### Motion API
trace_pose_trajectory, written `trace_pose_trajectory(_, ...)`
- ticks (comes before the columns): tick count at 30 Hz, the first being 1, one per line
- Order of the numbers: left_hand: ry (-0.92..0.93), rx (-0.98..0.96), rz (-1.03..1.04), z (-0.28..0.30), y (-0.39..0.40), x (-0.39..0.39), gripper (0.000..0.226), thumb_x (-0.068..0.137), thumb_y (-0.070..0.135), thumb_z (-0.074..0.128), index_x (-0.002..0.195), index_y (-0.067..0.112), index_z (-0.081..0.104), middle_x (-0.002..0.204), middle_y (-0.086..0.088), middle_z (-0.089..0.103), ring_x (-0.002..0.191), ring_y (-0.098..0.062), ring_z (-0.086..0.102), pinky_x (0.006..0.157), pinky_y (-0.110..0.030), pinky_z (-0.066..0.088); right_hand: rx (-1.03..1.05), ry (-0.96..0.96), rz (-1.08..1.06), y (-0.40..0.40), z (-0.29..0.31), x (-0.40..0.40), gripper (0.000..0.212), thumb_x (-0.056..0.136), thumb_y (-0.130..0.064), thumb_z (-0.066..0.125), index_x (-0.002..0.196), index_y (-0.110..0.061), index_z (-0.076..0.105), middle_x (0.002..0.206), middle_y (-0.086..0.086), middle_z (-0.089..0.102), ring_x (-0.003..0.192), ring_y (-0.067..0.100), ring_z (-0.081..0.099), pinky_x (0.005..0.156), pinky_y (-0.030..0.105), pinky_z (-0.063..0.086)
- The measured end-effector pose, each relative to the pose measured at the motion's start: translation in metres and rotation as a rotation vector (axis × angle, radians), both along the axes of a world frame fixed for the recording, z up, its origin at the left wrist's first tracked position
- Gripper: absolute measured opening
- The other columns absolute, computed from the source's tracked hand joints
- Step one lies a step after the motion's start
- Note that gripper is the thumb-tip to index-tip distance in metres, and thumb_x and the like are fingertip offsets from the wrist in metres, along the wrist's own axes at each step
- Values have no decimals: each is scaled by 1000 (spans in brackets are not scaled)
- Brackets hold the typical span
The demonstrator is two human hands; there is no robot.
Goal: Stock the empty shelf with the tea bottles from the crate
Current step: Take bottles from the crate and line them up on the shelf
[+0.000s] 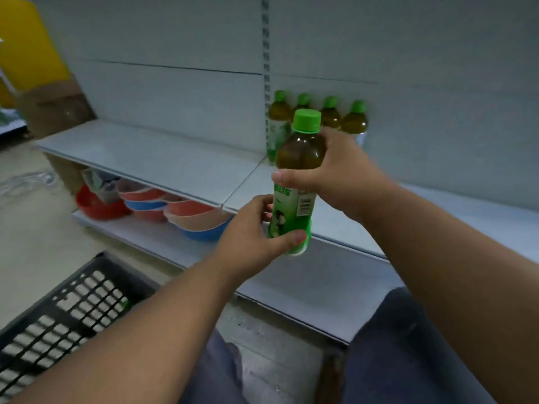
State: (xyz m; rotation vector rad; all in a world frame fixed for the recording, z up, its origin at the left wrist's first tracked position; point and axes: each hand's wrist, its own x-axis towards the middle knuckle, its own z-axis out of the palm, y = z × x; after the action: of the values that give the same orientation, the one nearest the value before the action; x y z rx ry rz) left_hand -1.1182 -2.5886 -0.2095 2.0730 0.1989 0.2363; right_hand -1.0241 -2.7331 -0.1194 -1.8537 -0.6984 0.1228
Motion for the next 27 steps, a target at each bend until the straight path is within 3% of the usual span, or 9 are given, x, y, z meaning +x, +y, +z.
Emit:
trace_pose_trajectory(5, -7, 82, -160, -20, -34, 82, 75, 63, 69, 78, 125, 39, 49, 118, 23, 57, 104, 13, 50, 76, -11, 37, -40, -20, -213, -51, -15, 47, 74, 44, -57, 84, 109, -27, 66, 100, -8, 76, 94, 8, 72, 89, 40, 59)
trace_pose_trajectory(8, 23, 141, -267, -37, -58, 133, 91, 59, 77, 73, 133, 32, 49, 127, 16, 57, 111, 4, 53, 86, -13, 39, -81, -25, -363, -80, -27, 77, 74, 43, -59, 81, 109, -29, 66, 98, -9, 75, 90, 8, 71, 84, 38, 61)
trace_pose_trajectory(12, 90, 211, -360, -64, -86, 192, 109, 50, 83, 68, 140, 26, 47, 138, 7, 53, 123, -6, 50, 101, -25, 38, -164, -53, -544, -101, -52, 119, 68, 55, -51, 89, 113, -29, 61, 96, -12, 69, 87, 7, 66, 80, 39, 59)
trace_pose_trajectory(16, 76, 490, -311, -91, -93, 230, 110, 59, 76, 76, 146, 17, 44, 146, -4, 49, 132, -22, 46, 112, -41, 38, -123, -23, -621, -103, -76, 149, 67, 63, -44, 91, 117, -27, 56, 100, -10, 69, 90, 12, 67, 81, 42, 60)
trace_pose_trajectory(18, 79, 640, -322, -101, -94, 237, 124, 62, 85, 62, 154, 10, 29, 160, -10, 31, 148, -26, 24, 123, -39, 16, -83, -43, -668, -98, -84, 156, 68, 63, -47, 91, 116, -30, 53, 98, -13, 68, 88, 9, 67, 75, 36, 59)
trace_pose_trajectory(20, 63, 736, -323, -107, -97, 236, 135, 60, 95, 37, 158, 5, 14, 166, -15, 12, 153, -26, 4, 124, -37, 1, -119, -56, -698, -93, -94, 155, 71, 63, -49, 90, 119, -31, 51, 99, -13, 66, 90, 11, 66, 73, 34, 57)
trace_pose_trajectory(23, 82, 823, -297, -111, -100, 236, 137, 58, 96, 15, 158, 2, 9, 166, -19, 7, 153, -29, 2, 124, -44, 5, -191, 0, -731, -91, -117, 144, 68, 67, -43, 90, 120, -23, 52, 109, -4, 66, 98, 19, 65, 81, 45, 58)
trace_pose_trajectory(27, 129, 834, -298, -109, -102, 239, 135, 61, 95, 11, 157, 2, 6, 166, -18, 3, 154, -28, -1, 124, -43, 3, -202, 27, -769, -96, -123, 144, 64, 67, -43, 89, 117, -20, 55, 109, -2, 67, 99, 22, 66, 82, 47, 58)
